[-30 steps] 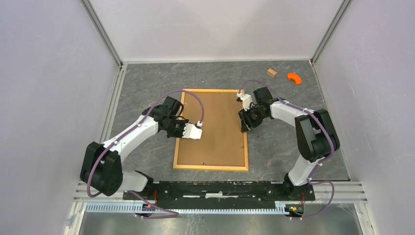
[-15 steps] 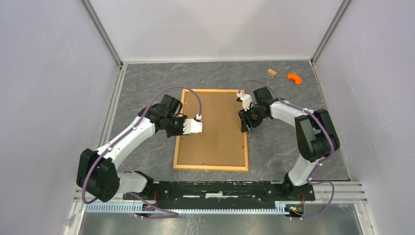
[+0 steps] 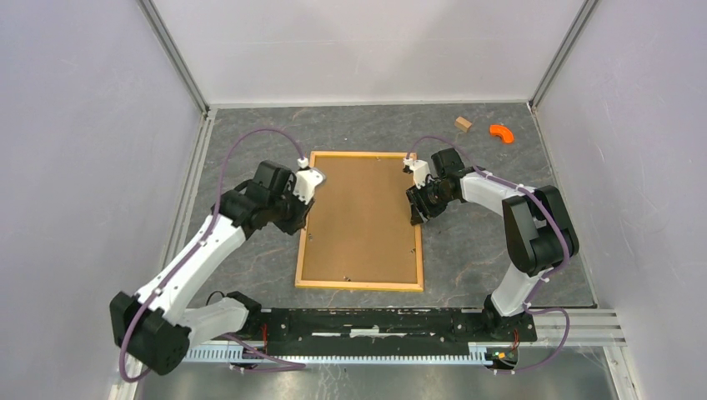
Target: Take the photo out of the frame
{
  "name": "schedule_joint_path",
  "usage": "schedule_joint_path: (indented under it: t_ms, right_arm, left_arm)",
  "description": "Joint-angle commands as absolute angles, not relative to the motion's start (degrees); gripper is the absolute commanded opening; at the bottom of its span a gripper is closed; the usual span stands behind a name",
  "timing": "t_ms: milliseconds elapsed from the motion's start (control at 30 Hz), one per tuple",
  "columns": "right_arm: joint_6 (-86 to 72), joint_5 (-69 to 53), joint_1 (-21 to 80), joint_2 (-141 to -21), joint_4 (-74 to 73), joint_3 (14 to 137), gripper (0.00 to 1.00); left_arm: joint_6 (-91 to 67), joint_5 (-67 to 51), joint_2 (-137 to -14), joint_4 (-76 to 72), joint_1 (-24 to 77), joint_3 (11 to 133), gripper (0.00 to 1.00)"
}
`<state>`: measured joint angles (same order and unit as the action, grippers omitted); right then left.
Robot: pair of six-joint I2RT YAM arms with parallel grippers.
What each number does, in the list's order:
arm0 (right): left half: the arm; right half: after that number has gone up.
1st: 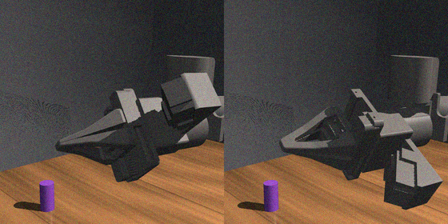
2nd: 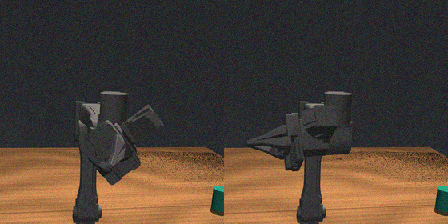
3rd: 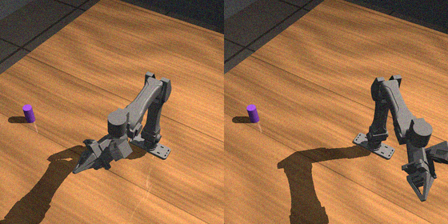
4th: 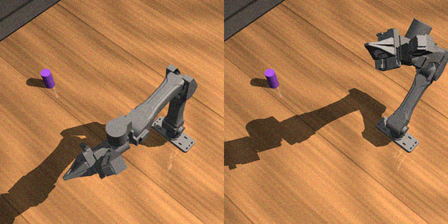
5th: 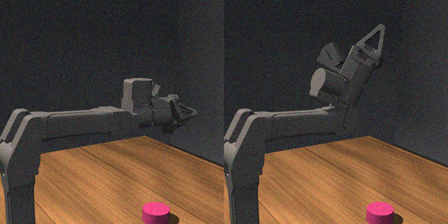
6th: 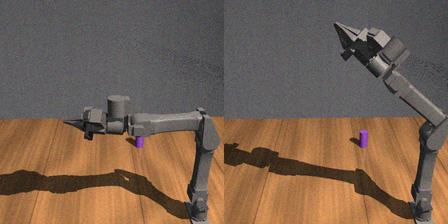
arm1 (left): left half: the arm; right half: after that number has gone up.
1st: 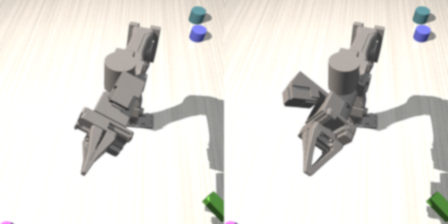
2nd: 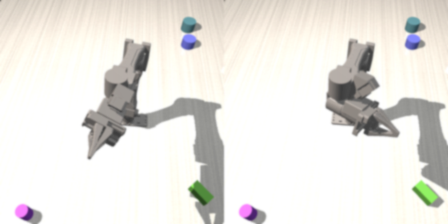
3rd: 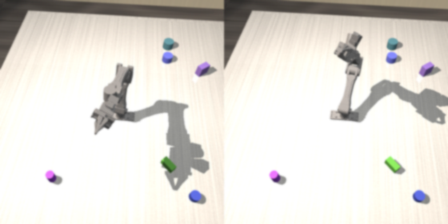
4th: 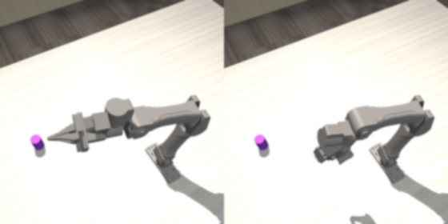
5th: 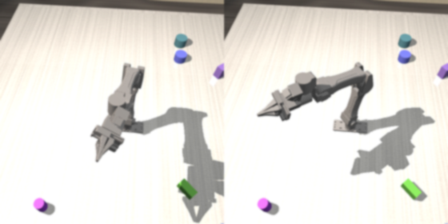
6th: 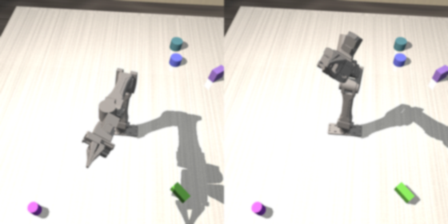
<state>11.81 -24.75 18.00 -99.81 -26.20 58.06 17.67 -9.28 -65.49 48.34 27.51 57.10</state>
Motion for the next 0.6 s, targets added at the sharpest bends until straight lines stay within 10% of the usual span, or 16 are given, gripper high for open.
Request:
schedule_joint_path:
  t_ms: [0,567]
  right_arm:
    - [12.22,-22.61,18.33,-100.11,-26.07,56.62,0.5]
    - [12.3,-23.03,18.32,-100.23,-25.7,55.81,0.5]
  left_arm:
    - [-3.49,-2.49,-61.24,41.3,27.69,54.28,0.02]
    - [-15.91,5.25,-68.21,29.85,28.07,46.63,0.02]
